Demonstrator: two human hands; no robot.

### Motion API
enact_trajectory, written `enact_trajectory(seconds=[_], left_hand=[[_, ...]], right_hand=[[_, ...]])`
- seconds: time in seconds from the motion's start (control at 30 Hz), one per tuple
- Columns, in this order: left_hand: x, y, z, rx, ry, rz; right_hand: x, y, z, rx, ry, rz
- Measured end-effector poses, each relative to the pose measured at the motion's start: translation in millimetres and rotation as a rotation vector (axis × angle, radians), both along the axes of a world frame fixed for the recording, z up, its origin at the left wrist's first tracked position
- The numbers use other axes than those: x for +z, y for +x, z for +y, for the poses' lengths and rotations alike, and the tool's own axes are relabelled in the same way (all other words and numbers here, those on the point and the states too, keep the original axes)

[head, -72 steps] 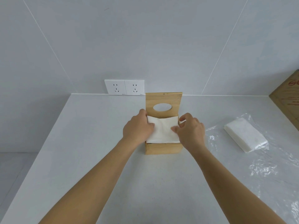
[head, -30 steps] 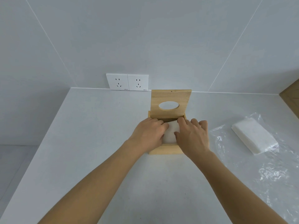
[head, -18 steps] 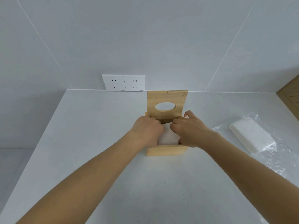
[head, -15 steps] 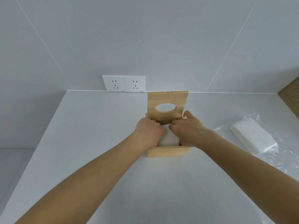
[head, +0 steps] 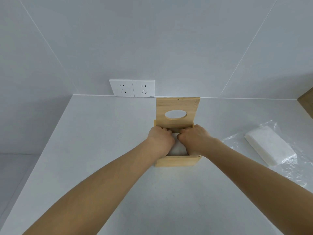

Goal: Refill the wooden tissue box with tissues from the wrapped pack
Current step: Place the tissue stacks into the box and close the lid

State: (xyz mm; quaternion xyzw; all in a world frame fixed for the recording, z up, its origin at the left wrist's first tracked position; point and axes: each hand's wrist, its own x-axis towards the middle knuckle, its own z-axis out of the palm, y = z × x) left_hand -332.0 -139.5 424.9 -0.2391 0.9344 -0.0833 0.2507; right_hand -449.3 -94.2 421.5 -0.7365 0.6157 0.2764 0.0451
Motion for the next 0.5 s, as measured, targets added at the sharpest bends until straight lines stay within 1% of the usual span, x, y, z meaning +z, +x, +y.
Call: enact_trajectory(seconds=[0.13,0.23,0.3,0.33,0.4,0.5], left_hand=[[10,3,-1,0.025,0.089,0.018],[24,11,-1,0.096,0.226,0.105],[35,19,1,0.162,0.323,0.191],[41,23,2,0.184,0.338,0.249],[49,30,7,0.204,0.292,0.401],[52,38,20,0.231,0.135,0.675]], right_hand=[[6,-1,3,0.017,0.015,-0.036],[20,-5,7,-0.027,-0.009,-0.2],[35,-9,13,-0.061,-0.093,-0.319],[42,-11,17,-0.071,-0.162,-0.345],[53,-15,29,-0.091,-0.31,-0.342],[61,-15,52,-0.084,-0.55,-0.377]])
